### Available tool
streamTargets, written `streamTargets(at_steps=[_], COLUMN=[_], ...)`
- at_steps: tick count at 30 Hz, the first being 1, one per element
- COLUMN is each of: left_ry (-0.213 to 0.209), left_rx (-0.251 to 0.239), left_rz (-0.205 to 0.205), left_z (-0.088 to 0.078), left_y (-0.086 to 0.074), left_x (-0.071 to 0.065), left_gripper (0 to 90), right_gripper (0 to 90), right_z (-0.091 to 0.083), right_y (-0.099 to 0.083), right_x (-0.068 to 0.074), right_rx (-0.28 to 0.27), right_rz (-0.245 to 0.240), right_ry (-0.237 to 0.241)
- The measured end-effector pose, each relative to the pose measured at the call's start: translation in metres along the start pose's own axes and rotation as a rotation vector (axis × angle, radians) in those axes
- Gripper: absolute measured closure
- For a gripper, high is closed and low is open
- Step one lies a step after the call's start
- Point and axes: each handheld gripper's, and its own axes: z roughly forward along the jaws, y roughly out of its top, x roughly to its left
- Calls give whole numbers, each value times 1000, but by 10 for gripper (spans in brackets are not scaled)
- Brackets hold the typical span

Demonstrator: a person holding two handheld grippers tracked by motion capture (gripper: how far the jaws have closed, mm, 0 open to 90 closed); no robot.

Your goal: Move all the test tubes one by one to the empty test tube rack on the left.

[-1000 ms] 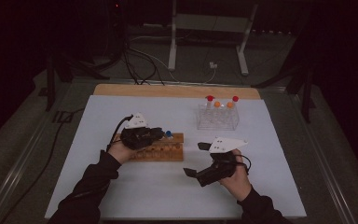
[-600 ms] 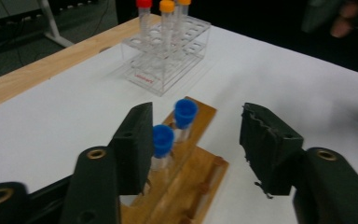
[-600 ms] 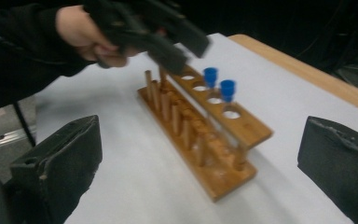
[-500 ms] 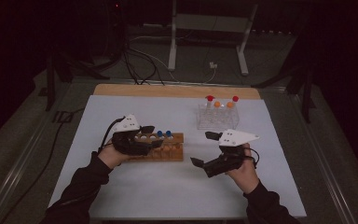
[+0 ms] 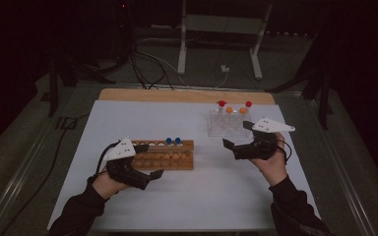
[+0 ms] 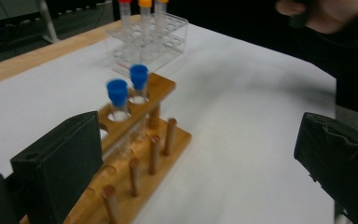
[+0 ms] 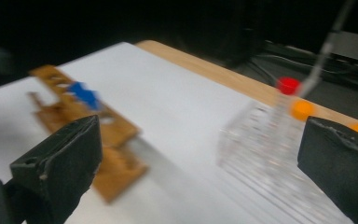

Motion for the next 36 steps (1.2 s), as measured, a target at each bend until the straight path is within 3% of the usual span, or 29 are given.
streamTargets(at_steps=[12,15,21,25,36], left_ry=[-34,-37,-42,-39,-33], left_rx=[-14,-2,2,3,4], left_rz=[-14,-20,-22,-23,-22], left_z=[-6,-5,-5,-5,-6], left_y=[-13,-15,-16,-16,-16], left_x=[-6,-5,-5,-4,-3], left_gripper=[18,19,19,19,19], right_gripper=[181,256,407,491,591], right_z=[28,37,51,61,77], right_y=[-19,-21,-21,-21,-25], right_x=[-54,-64,-78,-85,-100], right_rx=[65,86,121,174,232], right_rz=[108,126,156,155,175], right_ry=[-183,-220,-255,-282,-300])
